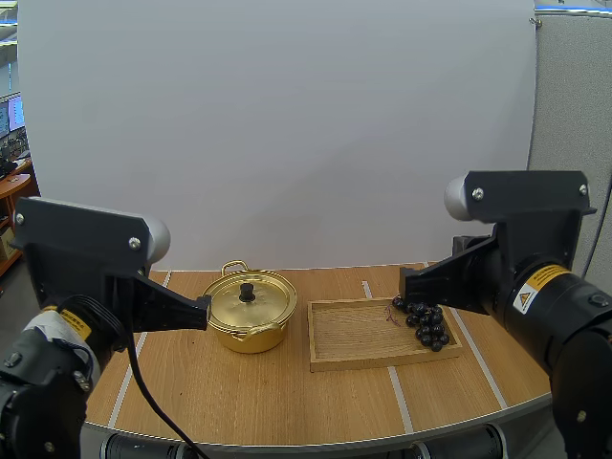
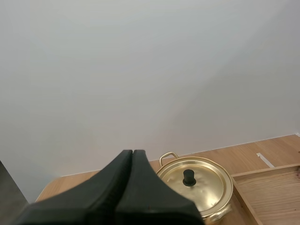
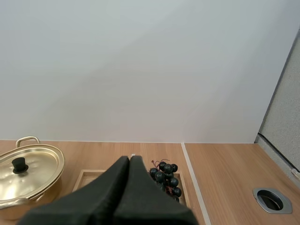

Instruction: Open the pot, put the grape inside, and close it

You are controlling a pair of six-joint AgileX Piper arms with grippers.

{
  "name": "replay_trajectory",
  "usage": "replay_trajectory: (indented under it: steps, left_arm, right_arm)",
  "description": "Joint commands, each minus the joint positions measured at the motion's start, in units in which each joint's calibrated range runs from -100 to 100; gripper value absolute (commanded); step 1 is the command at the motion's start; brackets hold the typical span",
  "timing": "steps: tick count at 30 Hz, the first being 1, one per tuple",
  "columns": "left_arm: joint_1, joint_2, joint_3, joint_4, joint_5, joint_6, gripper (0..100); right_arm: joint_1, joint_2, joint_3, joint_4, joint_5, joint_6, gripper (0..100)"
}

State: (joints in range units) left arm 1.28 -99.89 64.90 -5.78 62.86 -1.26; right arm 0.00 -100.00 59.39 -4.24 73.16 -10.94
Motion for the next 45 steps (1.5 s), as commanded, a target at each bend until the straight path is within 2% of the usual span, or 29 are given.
replay_trajectory:
  steps: [1,9,21,24,29,33,36,38,39,40,41,42,44,45]
  left_arm:
    - [0.10,3.6,-2.4,-0.4,3.7,-0.3,0]
    - [0.10,19.8,-7.5,-0.4,4.7,-0.2,0]
    - [0.10,43.3,-17.5,-0.4,4.7,4.4,0]
    - [0.10,47.8,-18.4,-0.4,4.1,5.1,0]
    - [0.10,55.4,-18.8,-3.5,1.8,11.3,0]
    - [0.10,60.0,-18.8,-3.8,0.3,11.5,1]
    - [0.10,61.6,-18.8,-3.8,0.0,11.2,15]
    - [0.10,62.2,-18.8,-3.8,-0.6,10.9,36]
    - [0.10,62.3,-18.8,-3.8,-0.8,10.9,50]
    - [0.10,62.3,-18.8,-3.8,-1.3,10.9,68]
    - [0.10,62.3,-18.8,-3.8,-1.7,11.0,78]
    - [0.10,62.2,-18.8,-3.8,-1.9,11.0,99]
    - [0.10,62.2,-18.8,-3.8,-1.9,11.1,100]
    - [0.10,62.2,-18.8,-3.8,-1.4,11.1,100]
  right_arm:
    - [-0.2,2.8,-2.8,-0.3,5.5,1.9,0]
    - [-0.2,15.9,-8.2,-0.3,14.8,1.9,0]
    - [-0.2,33.4,-10.0,-0.3,15.0,1.9,0]
    - [-0.2,36.8,-10.0,-0.3,14.7,1.9,0]
    - [-0.2,41.7,-10.0,-0.3,13.4,1.9,0]
    - [-0.2,43.6,-10.0,-0.3,13.4,1.9,0]
    - [-0.2,43.6,-10.0,-0.3,13.1,2.0,0]
    - [-0.2,43.5,-10.0,-0.3,12.9,2.0,0]
    - [-0.2,43.5,-10.0,-0.3,12.9,2.0,0]
    - [-0.2,43.5,-10.0,-0.3,12.9,2.0,0]
    - [-0.2,43.5,-10.0,-0.3,12.4,2.0,0]
    - [-0.2,43.5,-10.0,-0.3,12.1,2.0,4]
    - [-0.2,43.5,-10.0,-0.3,11.3,3.8,24]
    - [-0.2,43.5,-10.0,-0.3,11.3,5.5,39]
